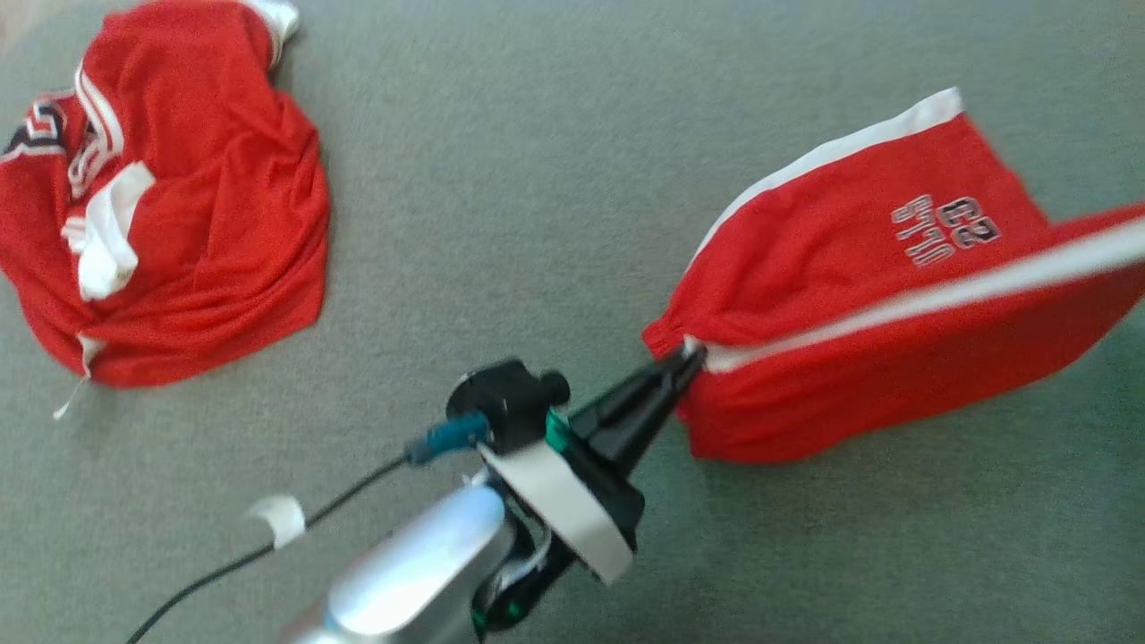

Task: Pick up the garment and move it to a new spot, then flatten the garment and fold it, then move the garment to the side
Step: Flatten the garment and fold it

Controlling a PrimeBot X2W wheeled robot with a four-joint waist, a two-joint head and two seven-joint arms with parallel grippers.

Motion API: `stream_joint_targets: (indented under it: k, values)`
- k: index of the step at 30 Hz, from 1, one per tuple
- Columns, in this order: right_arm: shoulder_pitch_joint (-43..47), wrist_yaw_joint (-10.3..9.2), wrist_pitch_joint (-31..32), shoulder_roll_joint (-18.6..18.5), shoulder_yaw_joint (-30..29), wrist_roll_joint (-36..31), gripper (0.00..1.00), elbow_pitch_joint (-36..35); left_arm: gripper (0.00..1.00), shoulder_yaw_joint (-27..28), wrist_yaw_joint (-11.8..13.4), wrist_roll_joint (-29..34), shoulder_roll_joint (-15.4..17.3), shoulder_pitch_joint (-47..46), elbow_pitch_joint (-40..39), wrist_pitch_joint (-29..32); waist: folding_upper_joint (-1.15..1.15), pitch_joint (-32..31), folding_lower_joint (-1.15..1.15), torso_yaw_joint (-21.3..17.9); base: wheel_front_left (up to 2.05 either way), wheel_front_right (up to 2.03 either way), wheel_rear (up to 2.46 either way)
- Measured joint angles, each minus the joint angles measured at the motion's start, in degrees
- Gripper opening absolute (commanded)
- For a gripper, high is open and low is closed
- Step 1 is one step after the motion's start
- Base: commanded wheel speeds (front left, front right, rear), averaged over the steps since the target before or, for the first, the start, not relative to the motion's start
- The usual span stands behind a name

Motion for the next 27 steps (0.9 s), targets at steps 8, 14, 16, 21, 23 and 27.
stream_joint_targets:
  k: [8, 14, 16, 21, 23, 27]
  values:
    - [-15.2, 0.00, 0.5, -1.4, 11.0, -0.5, 0.00, 11.7, 0.00, 0.1, 0.0, -6.2, -2.2, -4.9, 8.0, 0.1, 0.00, 5.0, 0.00, 2.7, 0.00, 0.00, 0.00]
    - [-24.0, 0.00, -0.2, -1.8, 18.0, -1.6, 0.00, 20.1, 0.00, 0.2, 0.0, -6.8, -3.7, -6.9, 11.9, -1.1, 0.00, 7.4, -0.01, 4.5, 0.00, 0.00, 0.00]
    - [-27.0, 0.00, -0.2, -1.9, 19.8, -1.7, 0.00, 22.5, 0.00, 0.3, 0.0, -6.8, -4.4, -7.5, 13.2, -2.1, 0.00, 8.2, -0.01, 5.2, 0.00, 0.00, 0.00]
    - [-32.4, 0.00, -0.7, -2.2, 23.0, -2.1, 0.00, 27.4, 0.00, 0.7, 0.1, -6.7, -6.0, -9.5, 15.9, -4.7, 0.00, 10.1, -0.01, 6.8, 0.00, 0.00, 0.00]
    - [-33.6, 0.00, -2.0, -2.1, 23.6, -2.1, 0.56, 29.3, 0.12, 0.9, 0.3, -6.3, -6.6, -10.2, 16.8, -5.7, 0.00, 10.7, 0.00, 7.3, 0.00, 0.00, 0.00]
    - [-34.3, 0.00, -3.9, -1.8, 23.9, -0.1, 1.00, 31.8, 1.00, 1.0, 0.3, -6.3, -7.4, -10.6, 18.3, -7.0, 0.00, 11.0, -0.01, 7.8, 0.00, 0.00, 0.00]
